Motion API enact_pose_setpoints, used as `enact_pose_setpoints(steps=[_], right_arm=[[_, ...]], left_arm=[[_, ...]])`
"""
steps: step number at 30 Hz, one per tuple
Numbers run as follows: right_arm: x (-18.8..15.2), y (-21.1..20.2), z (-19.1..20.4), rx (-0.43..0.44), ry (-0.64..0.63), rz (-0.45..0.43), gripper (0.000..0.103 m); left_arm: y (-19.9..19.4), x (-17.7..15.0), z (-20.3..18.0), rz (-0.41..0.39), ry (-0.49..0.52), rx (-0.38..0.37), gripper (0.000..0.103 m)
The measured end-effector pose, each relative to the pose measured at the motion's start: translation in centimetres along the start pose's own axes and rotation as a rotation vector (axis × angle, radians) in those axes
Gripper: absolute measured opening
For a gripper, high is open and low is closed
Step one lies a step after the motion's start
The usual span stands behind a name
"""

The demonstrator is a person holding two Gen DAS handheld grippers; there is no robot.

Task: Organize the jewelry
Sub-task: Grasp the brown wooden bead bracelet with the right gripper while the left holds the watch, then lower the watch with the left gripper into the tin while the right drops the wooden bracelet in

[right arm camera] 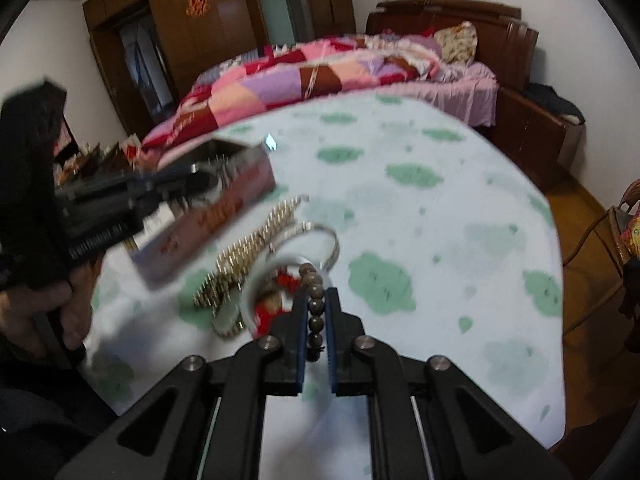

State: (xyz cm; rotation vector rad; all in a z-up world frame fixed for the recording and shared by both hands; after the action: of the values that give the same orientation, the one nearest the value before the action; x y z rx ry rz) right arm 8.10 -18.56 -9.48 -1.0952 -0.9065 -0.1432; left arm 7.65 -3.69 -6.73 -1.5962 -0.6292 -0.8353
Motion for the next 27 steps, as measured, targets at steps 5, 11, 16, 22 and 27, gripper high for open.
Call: enact_pose_setpoints(steps=[5,11,16,22,27], right_arm=[[1.9,-1.2,0.4,0.0,-0.003,-0.074,0.011],[4.4,-0.3,1.4,0.03,-0.029,-0.109,0.011],[6.1,1.1,2.8,0.067,-0.051,-0.119,0.011],[8.4,2.5,4.3,0.108,-0.068,-0.139,0.01],[9.7,4.0,5.9,0.136,-0.087,-0.129,0.011]], left_arm=[[-1.4,0.8,0.3,-0.032,-0.006,0.003,0.009],[-2.5,1.9,2.0,-0.061,-0.018,0.045,0.009],[-2.8,2.2,4.4,-0.064,-0.055,0.091,0.009],[-3.0,2.1,7.6,-0.053,-0.095,0.149,0.009],[-3.1,1.5,9.7,-0.045,-0.123,0.189,0.009]])
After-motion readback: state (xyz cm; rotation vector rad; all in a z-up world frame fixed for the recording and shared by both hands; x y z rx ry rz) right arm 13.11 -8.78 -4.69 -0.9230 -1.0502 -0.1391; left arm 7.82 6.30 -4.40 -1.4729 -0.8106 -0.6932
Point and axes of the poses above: each gripper's, at about its wrist camera, not at the fingertips, and y roughly the way its jaws point, z to its left, x to its top, the point moved 3 cm from there along y, roughly the way its jaws point, and after that the axes turned 2 degrees about -y, right-handed, at the moved point
